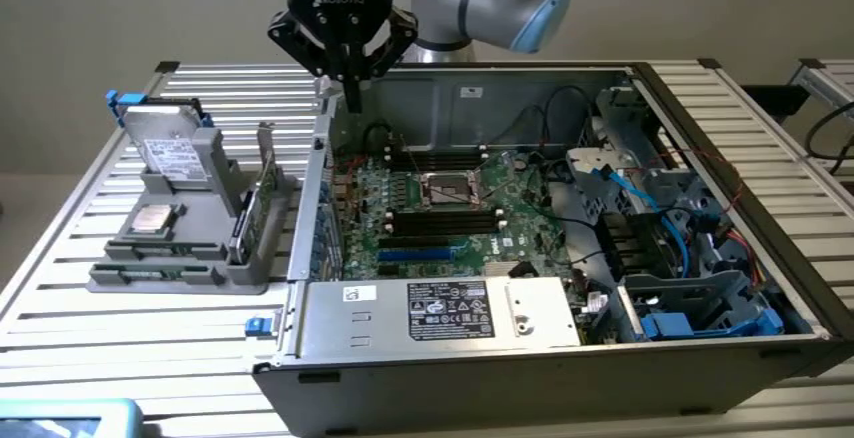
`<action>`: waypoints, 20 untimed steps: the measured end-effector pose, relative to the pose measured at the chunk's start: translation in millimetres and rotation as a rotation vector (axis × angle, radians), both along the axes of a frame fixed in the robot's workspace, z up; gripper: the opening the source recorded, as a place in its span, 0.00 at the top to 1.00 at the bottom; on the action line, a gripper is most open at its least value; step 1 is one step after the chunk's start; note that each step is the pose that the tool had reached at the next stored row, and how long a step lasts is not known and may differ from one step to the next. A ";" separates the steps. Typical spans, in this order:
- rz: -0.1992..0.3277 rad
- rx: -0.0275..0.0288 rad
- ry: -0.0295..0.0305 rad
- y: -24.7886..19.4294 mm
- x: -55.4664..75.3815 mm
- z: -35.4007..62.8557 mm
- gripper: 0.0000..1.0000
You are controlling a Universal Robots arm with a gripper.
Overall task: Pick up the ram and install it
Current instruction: 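Reach for the ram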
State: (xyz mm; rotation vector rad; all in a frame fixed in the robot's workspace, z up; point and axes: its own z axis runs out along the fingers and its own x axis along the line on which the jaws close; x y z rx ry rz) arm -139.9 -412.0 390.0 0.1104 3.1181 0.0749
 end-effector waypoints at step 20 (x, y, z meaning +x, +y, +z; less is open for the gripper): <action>0.000 0.0000 0.0002 -20.3 -82.9 -11.3 0.89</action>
